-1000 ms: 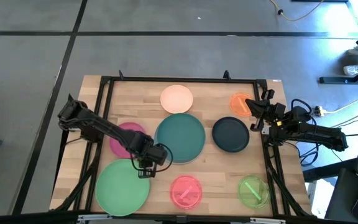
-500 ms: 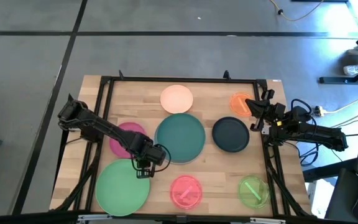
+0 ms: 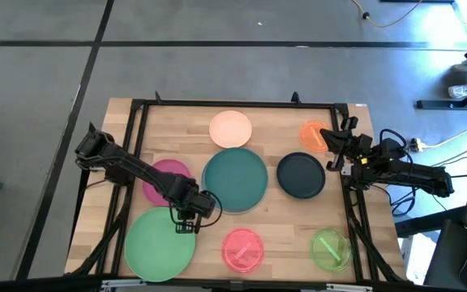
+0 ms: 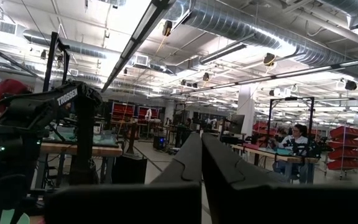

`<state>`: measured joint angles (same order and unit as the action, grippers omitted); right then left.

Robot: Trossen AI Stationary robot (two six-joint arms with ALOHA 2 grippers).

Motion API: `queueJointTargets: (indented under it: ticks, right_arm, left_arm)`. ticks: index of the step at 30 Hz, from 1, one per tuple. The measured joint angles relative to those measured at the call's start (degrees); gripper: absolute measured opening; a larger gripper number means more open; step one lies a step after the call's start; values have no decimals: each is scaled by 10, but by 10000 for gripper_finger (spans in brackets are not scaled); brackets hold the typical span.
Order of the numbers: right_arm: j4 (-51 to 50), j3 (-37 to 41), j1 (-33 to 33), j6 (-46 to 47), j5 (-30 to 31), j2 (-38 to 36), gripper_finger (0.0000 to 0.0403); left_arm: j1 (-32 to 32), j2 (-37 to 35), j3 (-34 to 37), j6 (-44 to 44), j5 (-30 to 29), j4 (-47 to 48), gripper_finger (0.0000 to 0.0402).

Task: Stack plastic plates
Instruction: Stack the green plate on top of the dark green plate

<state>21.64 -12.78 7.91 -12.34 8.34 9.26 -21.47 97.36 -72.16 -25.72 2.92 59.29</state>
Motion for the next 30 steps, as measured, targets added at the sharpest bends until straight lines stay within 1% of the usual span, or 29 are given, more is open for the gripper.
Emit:
queueJointTargets:
  ticks: [6, 13, 18, 22, 26, 30]
  right_arm:
    - [-2, 0, 0, 0, 0, 0, 1]
    - [-2, 0, 0, 0, 0, 0, 1]
    - [-3, 0, 0, 0, 0, 0, 1]
    - [-3, 0, 0, 0, 0, 0, 1]
    - [-3, 0, 0, 0, 0, 0, 1]
    - [-3, 0, 0, 0, 0, 0, 1]
  left_arm:
    - [-7, 7, 0, 7, 7, -1, 91]
    - [-12, 37, 0, 9, 11, -1, 91]
    - [-12, 56, 0, 37, 29, 2, 91]
    - [-14, 56, 0, 35, 30, 0, 91]
    - [-20, 56, 0, 52, 29, 7, 91]
    - [-20, 56, 17, 67, 29, -9, 91]
